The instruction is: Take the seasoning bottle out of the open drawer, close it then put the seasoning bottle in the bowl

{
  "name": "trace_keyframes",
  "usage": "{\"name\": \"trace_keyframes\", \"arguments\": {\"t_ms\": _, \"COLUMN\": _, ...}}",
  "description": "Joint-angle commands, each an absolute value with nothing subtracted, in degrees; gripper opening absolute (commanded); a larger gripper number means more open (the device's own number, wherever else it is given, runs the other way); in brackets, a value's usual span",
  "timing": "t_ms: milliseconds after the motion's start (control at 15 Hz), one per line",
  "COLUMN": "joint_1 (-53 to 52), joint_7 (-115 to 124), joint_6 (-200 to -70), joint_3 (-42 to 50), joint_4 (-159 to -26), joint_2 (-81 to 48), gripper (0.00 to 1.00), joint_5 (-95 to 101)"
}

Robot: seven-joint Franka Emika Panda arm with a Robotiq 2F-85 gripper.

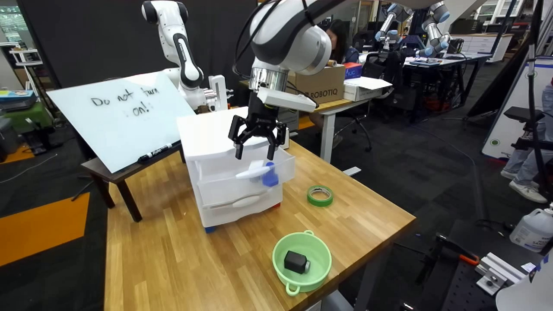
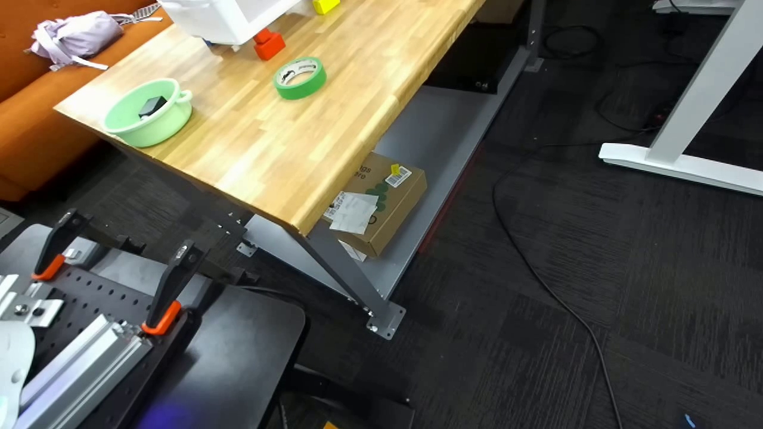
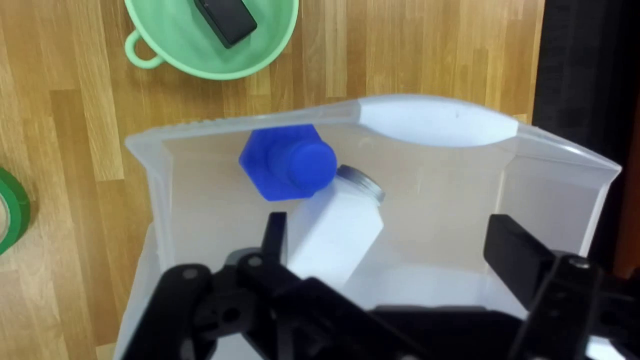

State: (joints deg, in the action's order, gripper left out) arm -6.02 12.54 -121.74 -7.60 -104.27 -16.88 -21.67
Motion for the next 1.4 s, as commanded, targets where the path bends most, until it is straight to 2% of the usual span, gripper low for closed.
{"name": "trace_keyframes", "arguments": {"t_ms": 0, "joint_1": -6.9, "joint_7": 16.2, "joint_6": -122.7, "joint_3": -6.7, "joint_4": -107.7, "joint_2": -14.3, "gripper": 1.00, "joint_5": -20.3}}
{"name": "trace_keyframes", "arguments": {"t_ms": 733, "joint_1": -7.3, "joint_7": 17.1, "joint_6": -118.2, "joint_3": -6.4, "joint_4": -99.1, "joint_2": -20.4, "gripper": 1.00, "joint_5": -12.9}}
{"name": "trace_keyframes", "arguments": {"t_ms": 1333, "joint_1": -6.5, "joint_7": 16.0, "joint_6": -115.7, "joint_3": -6.7, "joint_4": -94.2, "joint_2": -25.7, "gripper": 1.00, "joint_5": -15.4}}
